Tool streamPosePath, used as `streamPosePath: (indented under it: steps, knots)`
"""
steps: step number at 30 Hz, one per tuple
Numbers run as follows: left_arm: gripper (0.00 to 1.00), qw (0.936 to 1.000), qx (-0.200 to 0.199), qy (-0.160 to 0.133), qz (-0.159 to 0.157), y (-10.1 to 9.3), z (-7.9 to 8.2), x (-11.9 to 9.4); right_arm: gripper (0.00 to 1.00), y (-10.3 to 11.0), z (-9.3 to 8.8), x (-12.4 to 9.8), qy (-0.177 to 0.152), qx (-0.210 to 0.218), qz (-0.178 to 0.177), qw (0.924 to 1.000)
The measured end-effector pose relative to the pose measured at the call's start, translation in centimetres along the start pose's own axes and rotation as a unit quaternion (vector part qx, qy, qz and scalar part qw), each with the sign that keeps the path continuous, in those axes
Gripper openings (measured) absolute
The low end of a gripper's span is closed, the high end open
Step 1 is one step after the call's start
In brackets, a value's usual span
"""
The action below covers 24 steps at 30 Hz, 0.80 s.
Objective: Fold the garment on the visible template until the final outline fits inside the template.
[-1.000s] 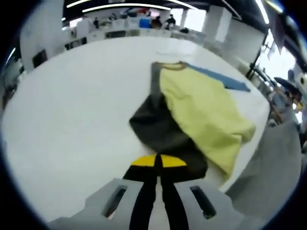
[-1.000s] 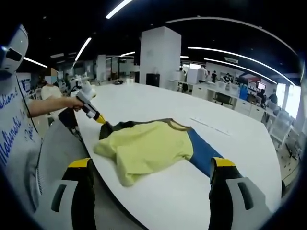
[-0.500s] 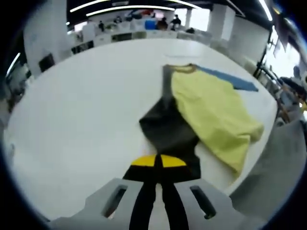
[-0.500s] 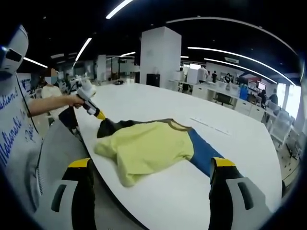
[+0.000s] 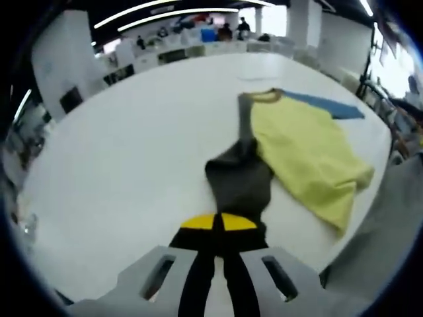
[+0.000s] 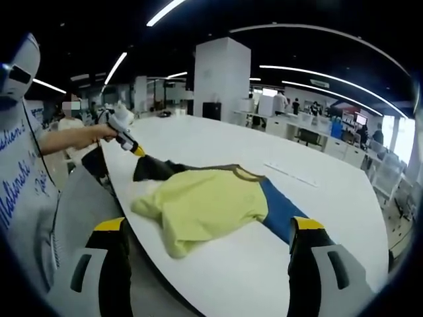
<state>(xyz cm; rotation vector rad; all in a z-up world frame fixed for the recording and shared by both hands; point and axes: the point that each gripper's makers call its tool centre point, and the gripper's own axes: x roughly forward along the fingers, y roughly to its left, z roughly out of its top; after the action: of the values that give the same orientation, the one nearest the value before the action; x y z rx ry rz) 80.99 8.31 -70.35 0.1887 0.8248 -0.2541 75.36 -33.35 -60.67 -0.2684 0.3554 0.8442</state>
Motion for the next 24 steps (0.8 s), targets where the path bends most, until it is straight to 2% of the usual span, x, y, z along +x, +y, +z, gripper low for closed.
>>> streamPosePath:
  steps: [12, 17, 21, 24]
  knots:
    - [0.00, 0.9978, 0.053, -0.001, 0.040, 3.0, 2.5, -0.7, 1.00, -0.2, 0.2, -0.3, -0.004, 0.004, -0.006, 1.0000]
    - [0.00, 0.9934, 0.089, 0.005, 0.072, 5.1, 3.1, -0.8, 1.00, -0.1, 0.1, -0.4, -0.004, 0.005, -0.008, 0.9999]
    - [0.00, 0.9912, 0.100, 0.007, 0.086, 6.4, 3.4, -1.0, 1.00, -0.3, 0.0, -0.6, -0.003, 0.008, -0.012, 0.9999]
    - [0.00, 0.9866, 0.122, 0.014, 0.107, 7.7, 3.5, -1.1, 1.00, -0.4, 0.0, -0.7, -0.003, 0.011, -0.015, 0.9998]
